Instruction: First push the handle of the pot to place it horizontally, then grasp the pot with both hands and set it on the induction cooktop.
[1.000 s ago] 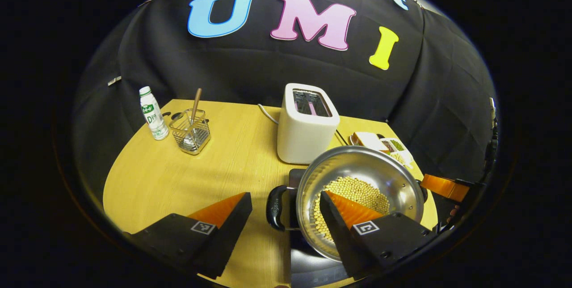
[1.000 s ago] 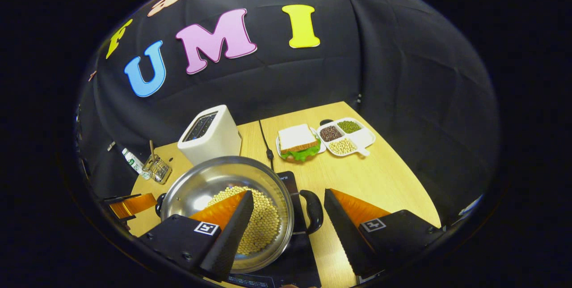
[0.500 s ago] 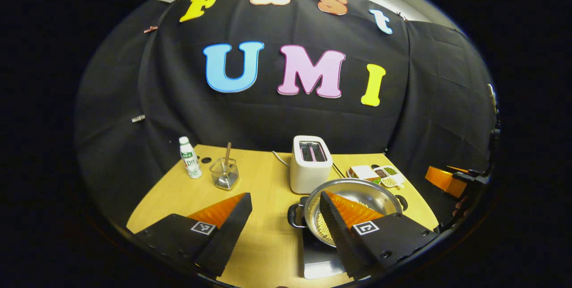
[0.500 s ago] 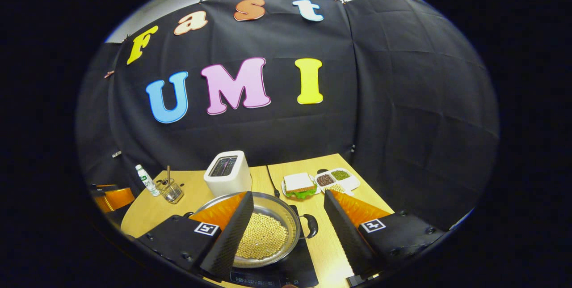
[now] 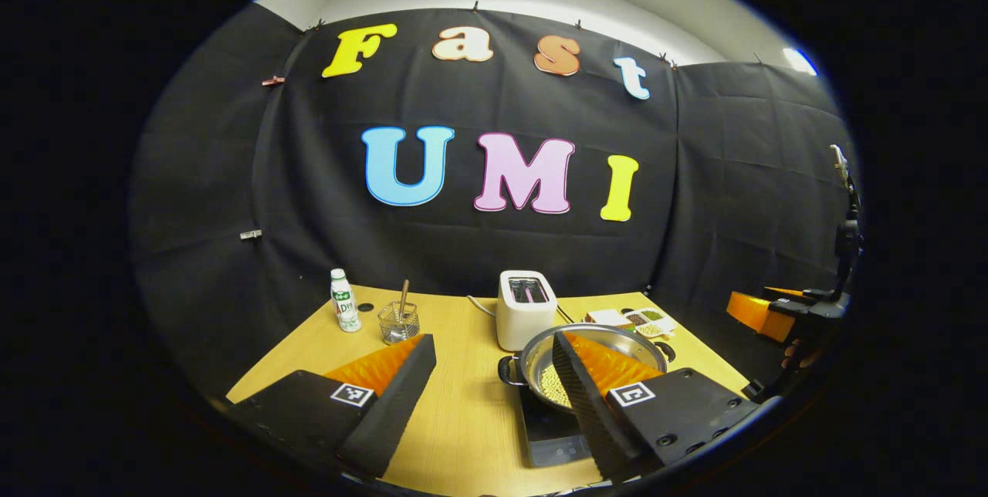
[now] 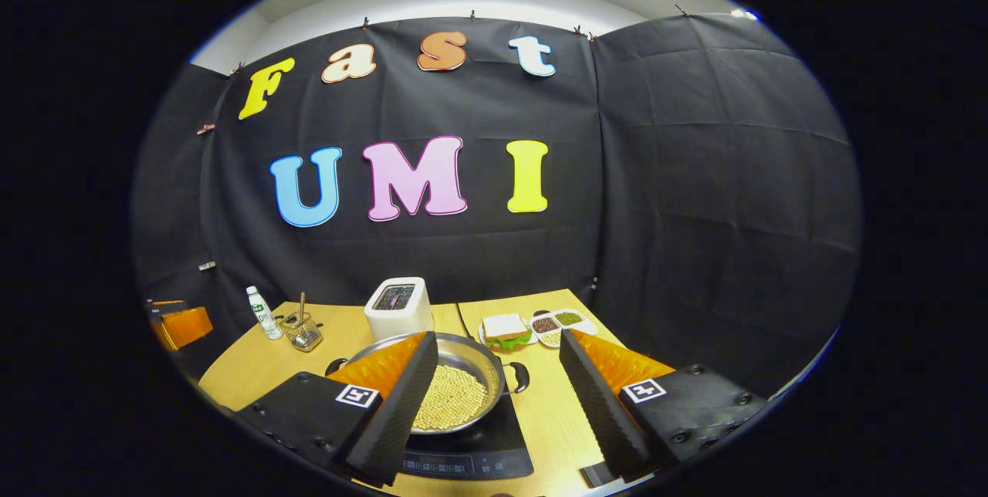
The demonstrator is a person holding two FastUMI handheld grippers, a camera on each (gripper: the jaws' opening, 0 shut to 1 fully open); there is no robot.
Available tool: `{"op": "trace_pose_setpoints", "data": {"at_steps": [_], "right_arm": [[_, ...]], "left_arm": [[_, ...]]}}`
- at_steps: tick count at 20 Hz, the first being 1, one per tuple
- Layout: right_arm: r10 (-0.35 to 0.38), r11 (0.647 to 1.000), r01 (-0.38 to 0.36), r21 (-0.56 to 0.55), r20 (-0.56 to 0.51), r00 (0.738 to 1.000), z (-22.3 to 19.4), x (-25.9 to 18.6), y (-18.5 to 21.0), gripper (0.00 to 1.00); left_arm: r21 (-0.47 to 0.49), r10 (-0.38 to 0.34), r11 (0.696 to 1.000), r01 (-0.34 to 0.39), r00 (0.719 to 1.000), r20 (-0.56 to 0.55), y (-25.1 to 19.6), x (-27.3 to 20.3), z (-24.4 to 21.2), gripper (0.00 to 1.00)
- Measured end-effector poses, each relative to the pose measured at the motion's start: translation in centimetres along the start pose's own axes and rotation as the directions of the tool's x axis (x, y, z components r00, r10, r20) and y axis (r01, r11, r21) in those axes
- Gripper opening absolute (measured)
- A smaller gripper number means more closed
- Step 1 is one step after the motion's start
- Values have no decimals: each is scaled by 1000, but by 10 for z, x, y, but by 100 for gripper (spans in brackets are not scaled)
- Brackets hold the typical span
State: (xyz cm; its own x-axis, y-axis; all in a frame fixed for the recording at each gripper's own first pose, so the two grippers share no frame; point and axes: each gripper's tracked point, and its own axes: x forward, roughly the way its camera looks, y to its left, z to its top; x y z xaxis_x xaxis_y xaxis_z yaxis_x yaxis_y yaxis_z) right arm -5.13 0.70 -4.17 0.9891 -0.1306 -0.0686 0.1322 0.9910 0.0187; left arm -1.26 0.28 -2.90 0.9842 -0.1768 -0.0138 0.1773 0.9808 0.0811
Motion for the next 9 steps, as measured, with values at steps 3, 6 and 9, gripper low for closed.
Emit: {"op": "trace_pose_setpoints", "data": {"at_steps": [3,6,9], "right_arm": [[-14,1000,14,-4,10,1000,-4,-24,-5,99],[12,998,-11,-63,20,1000,-16,-44,-2,100],[1,998,-1,-70,-3,1000,-21,-53,-4,99]], "left_arm": [[-10,31,999,-31,1000,0,12,-16,-5,95],[-19,64,998,-64,998,0,20,-33,-10,95],[-13,73,997,-73,997,-9,17,-47,-14,95]]}}
